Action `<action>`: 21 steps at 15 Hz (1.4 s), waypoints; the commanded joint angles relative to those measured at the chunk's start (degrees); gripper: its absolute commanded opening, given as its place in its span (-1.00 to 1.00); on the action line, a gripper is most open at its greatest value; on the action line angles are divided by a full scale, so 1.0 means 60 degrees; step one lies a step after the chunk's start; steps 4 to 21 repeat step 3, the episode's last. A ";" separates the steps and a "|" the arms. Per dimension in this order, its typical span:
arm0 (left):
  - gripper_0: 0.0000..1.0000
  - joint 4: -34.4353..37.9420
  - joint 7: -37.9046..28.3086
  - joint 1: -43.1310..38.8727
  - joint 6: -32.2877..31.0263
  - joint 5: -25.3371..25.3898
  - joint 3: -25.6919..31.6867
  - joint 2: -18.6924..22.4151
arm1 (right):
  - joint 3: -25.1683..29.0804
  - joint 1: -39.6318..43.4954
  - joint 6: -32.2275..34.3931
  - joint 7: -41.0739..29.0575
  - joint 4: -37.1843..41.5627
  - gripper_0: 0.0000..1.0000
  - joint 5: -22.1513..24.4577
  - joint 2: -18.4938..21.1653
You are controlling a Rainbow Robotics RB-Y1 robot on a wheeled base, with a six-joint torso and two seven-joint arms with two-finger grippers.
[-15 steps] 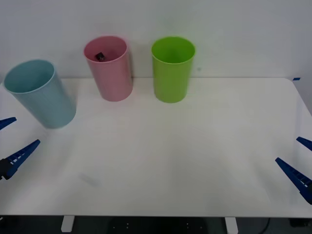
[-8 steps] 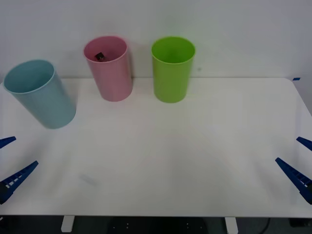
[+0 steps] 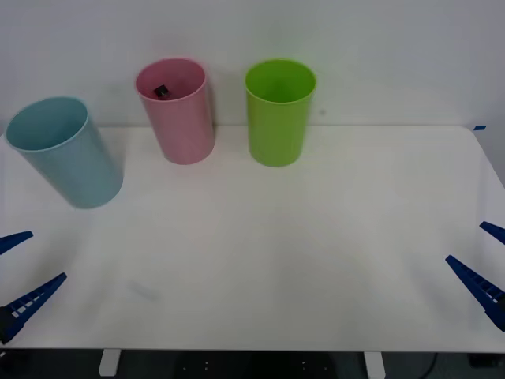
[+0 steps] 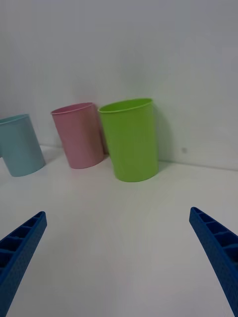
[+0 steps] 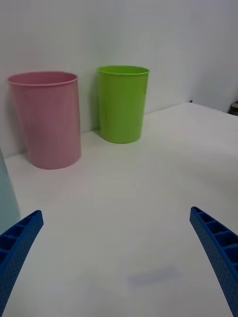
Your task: Grasp the object on the table and drop it into the matching bin: aluminum can to the light blue bin, PET bottle to the pink bin.
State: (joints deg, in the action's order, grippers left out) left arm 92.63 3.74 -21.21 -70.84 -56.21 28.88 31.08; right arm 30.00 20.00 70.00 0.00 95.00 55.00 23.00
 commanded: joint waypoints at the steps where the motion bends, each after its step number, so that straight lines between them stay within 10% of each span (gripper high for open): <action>1: 1.00 -0.0014 -0.0022 -0.0010 -0.0001 -0.0007 -0.0053 -0.0009 | 0.0000 0.0000 0.0000 0.0000 0.0000 1.00 0.0000 0.0000; 21: 1.00 -0.0014 -0.0022 -0.0010 -0.0001 -0.0007 -0.0053 -0.0009 | 0.0000 0.0000 0.0000 0.0000 0.0000 1.00 0.0000 0.0000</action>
